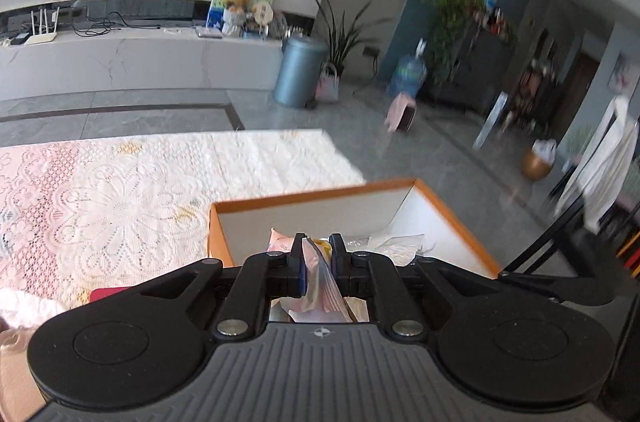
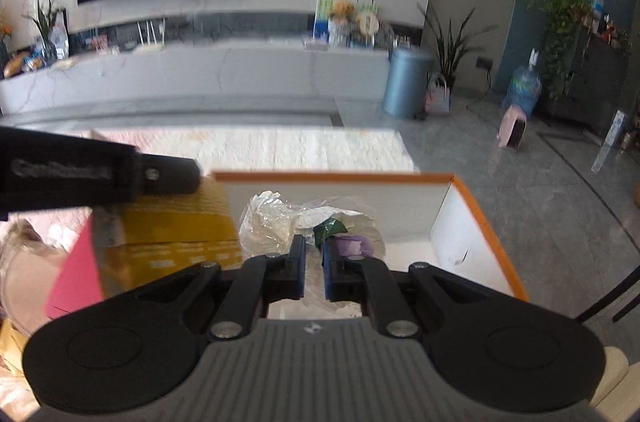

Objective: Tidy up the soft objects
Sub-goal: 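Carry the held bag and packet with the left tool into the orange box and release, then move both tools back over the pile of soft items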

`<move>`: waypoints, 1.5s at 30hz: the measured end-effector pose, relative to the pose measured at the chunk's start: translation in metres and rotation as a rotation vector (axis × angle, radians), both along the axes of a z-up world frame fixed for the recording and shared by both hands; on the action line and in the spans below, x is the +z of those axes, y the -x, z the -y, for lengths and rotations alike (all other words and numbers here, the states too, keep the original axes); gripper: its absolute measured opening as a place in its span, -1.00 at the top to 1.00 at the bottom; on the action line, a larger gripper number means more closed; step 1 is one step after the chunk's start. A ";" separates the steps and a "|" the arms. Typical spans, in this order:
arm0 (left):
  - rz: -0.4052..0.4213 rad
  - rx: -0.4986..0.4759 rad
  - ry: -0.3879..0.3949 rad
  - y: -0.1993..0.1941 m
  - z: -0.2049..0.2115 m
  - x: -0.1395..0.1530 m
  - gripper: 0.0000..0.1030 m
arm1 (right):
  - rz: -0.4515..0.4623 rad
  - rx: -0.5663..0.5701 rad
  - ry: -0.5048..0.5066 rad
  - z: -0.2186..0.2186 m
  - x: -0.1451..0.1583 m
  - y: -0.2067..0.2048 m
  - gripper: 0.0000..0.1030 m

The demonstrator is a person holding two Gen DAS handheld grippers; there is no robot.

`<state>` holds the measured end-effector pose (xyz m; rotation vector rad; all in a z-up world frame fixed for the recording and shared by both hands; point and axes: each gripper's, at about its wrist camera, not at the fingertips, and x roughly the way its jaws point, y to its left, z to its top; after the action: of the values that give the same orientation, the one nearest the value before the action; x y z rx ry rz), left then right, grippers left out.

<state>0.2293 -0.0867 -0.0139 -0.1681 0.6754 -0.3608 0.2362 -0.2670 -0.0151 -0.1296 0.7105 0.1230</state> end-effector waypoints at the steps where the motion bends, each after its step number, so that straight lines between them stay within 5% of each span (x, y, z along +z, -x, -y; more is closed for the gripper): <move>1: -0.006 -0.005 -0.021 -0.003 0.004 -0.005 0.78 | -0.016 -0.001 0.002 0.000 -0.005 -0.004 0.88; 10: -0.084 -0.035 -0.126 -0.009 0.013 -0.034 0.78 | -0.154 0.021 -0.018 -0.007 -0.047 -0.027 0.88; 20: -0.150 -0.046 -0.205 -0.010 0.024 -0.048 0.74 | -0.228 0.035 -0.033 -0.010 -0.056 -0.035 0.85; 23: -0.147 -0.051 -0.222 -0.010 0.026 -0.044 0.67 | -0.268 0.047 -0.048 -0.011 -0.060 -0.033 0.82; 27: -0.137 -0.042 -0.217 -0.007 0.022 -0.041 0.33 | -0.275 0.049 -0.028 -0.014 -0.062 -0.030 0.79; 32: -0.124 -0.051 -0.176 -0.008 0.019 -0.032 0.03 | -0.246 0.045 0.022 -0.016 -0.054 -0.025 0.10; 37: -0.094 -0.033 -0.129 0.002 0.011 -0.016 -0.20 | -0.182 0.045 0.091 -0.018 -0.039 -0.012 -0.32; 45: -0.032 0.026 -0.059 0.037 -0.022 0.002 -0.24 | -0.028 -0.013 0.064 -0.014 -0.012 0.030 -0.51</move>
<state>0.1928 -0.0644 -0.0120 -0.1270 0.7137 -0.3135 0.2059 -0.2525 -0.0273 -0.1847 0.7436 0.0895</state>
